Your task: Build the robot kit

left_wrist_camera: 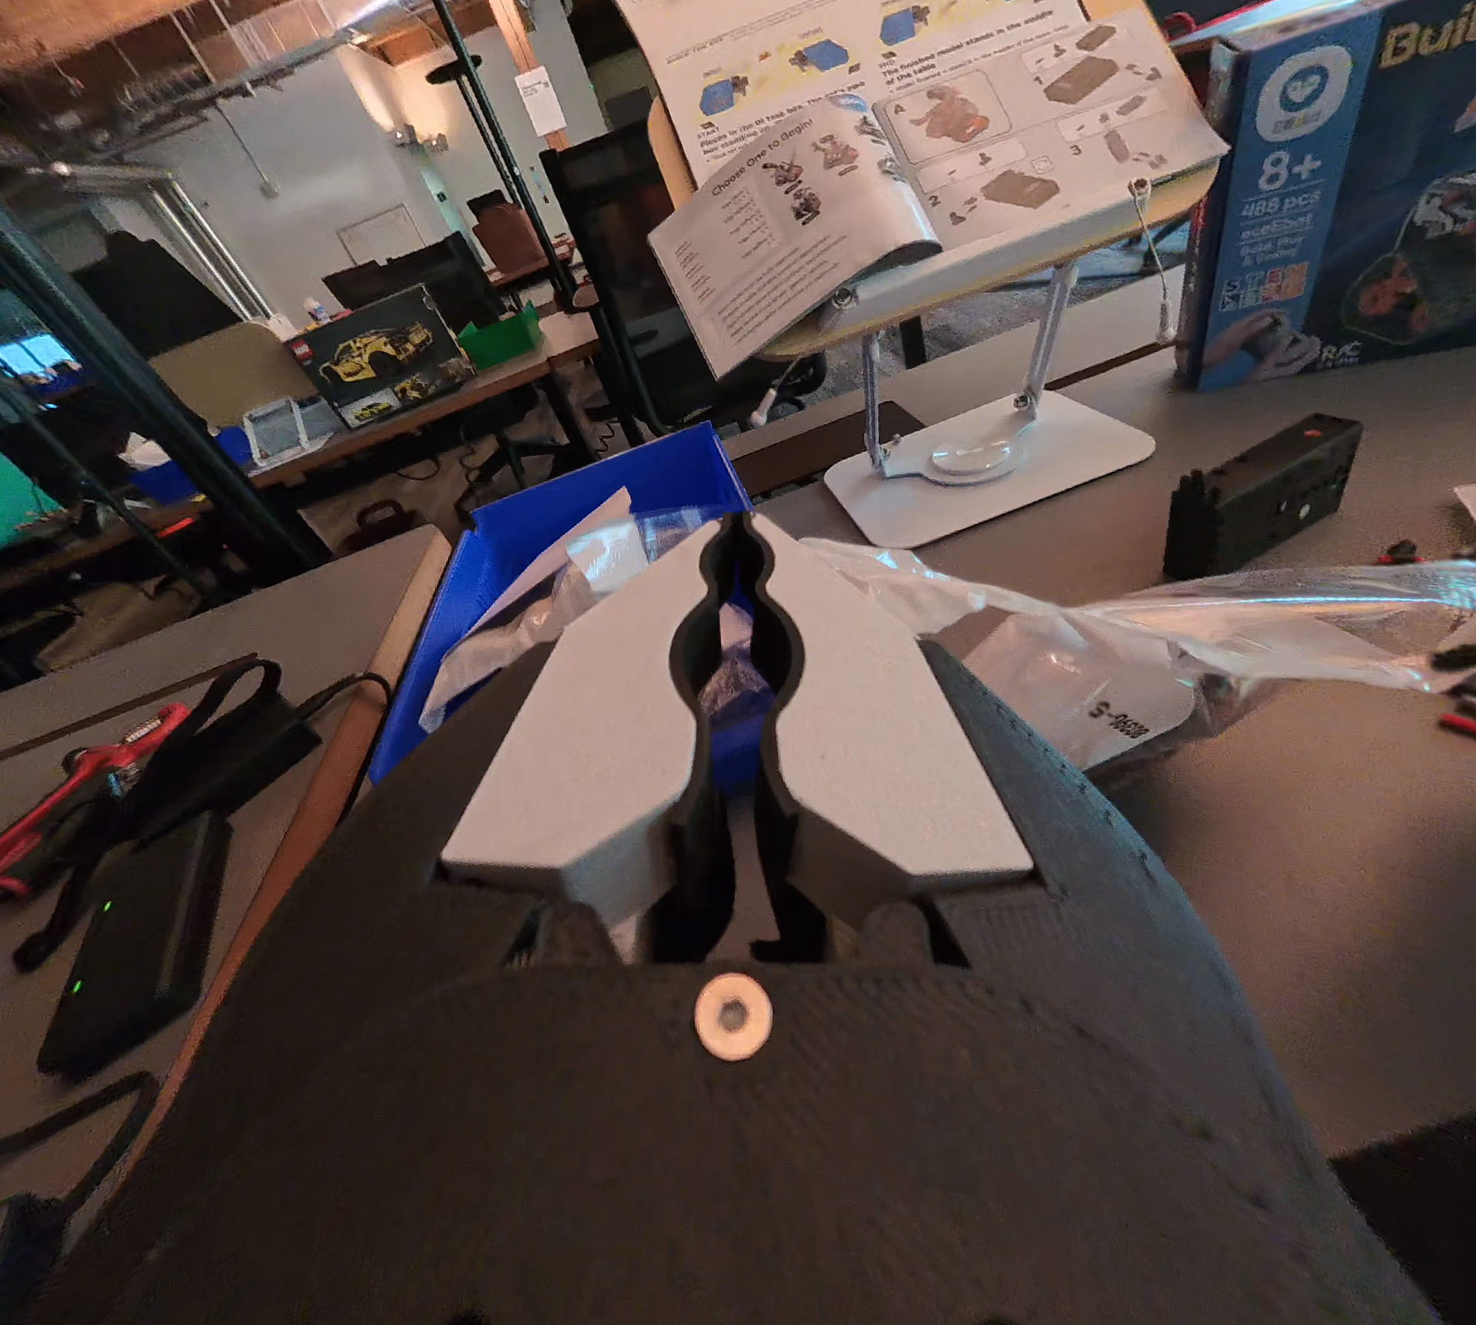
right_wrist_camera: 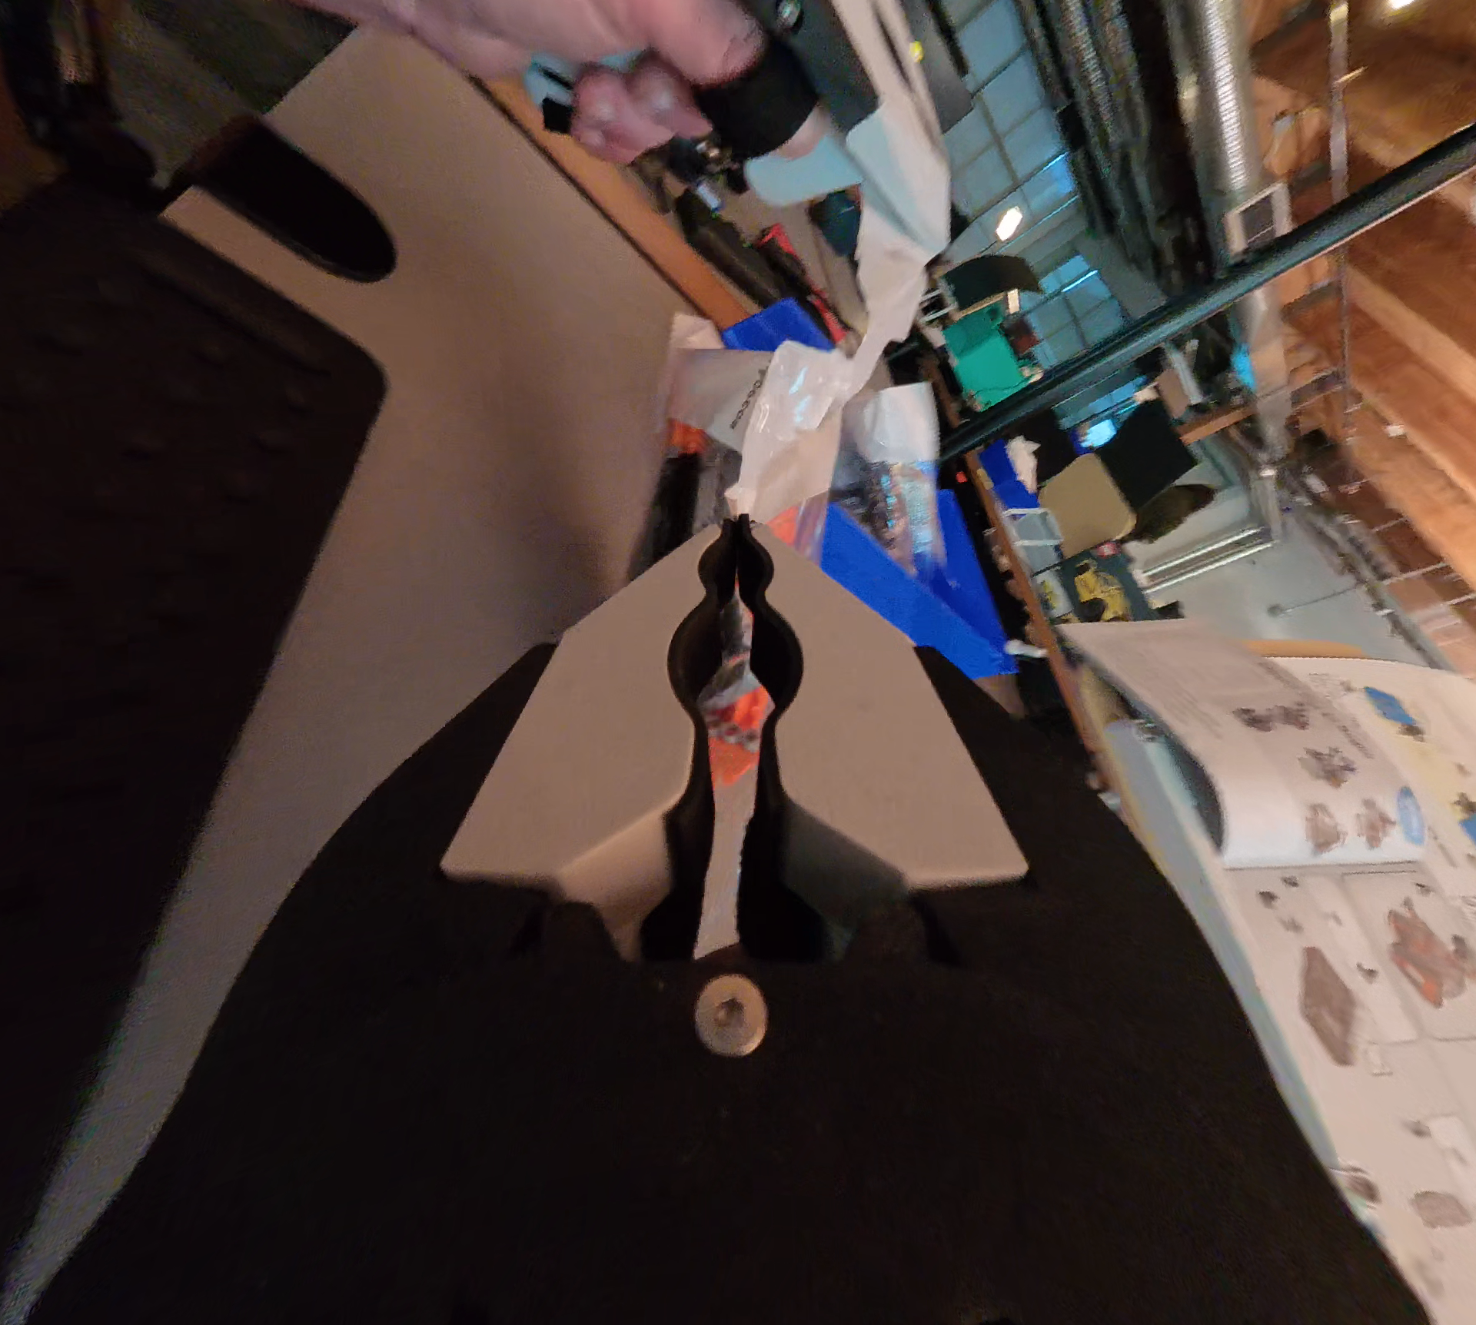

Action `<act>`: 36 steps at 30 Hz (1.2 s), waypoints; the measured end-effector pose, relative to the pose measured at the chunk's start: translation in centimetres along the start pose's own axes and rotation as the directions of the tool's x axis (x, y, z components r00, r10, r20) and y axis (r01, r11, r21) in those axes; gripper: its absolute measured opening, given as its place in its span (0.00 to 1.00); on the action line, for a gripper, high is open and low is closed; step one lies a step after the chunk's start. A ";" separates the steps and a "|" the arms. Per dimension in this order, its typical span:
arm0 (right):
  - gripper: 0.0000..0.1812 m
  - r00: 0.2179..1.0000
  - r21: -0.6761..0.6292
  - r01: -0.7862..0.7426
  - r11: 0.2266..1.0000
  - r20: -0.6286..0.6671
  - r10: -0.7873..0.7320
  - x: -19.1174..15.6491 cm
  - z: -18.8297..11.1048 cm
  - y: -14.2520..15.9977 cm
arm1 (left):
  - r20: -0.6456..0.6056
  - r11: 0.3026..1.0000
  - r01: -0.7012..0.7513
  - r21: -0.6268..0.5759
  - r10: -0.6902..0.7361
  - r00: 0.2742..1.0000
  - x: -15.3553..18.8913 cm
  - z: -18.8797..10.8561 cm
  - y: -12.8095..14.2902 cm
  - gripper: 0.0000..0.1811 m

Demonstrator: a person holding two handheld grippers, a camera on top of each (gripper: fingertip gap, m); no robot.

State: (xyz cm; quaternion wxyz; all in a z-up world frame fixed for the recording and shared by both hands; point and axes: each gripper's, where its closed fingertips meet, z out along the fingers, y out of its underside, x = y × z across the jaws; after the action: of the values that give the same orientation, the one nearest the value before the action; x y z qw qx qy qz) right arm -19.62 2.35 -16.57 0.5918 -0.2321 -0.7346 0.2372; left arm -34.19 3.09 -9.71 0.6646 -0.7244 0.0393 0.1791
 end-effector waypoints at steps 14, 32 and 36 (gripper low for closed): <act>0.00 0.972 -0.107 -0.100 0.989 0.204 0.120 -6.4 -2.1 3.8 | -0.104 0.938 0.145 -0.316 -0.186 0.977 2.7 -1.2 12.7 0.00; 0.16 0.952 -0.190 -0.195 0.962 0.199 0.233 -5.6 -1.8 4.8 | -0.188 0.918 -0.043 -0.394 -0.035 0.981 4.2 -2.0 12.9 0.25; 0.18 0.928 -0.214 -0.256 0.943 0.220 0.302 -4.8 -2.7 5.3 | -0.304 0.949 -0.125 -0.290 0.033 0.952 7.0 -3.9 9.4 0.20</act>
State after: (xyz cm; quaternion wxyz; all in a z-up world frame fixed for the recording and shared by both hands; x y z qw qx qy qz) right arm -15.73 3.67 -23.01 0.4312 -0.3556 -0.7810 0.2786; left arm -29.61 -0.50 -20.66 0.5233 -0.8348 0.1392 0.0994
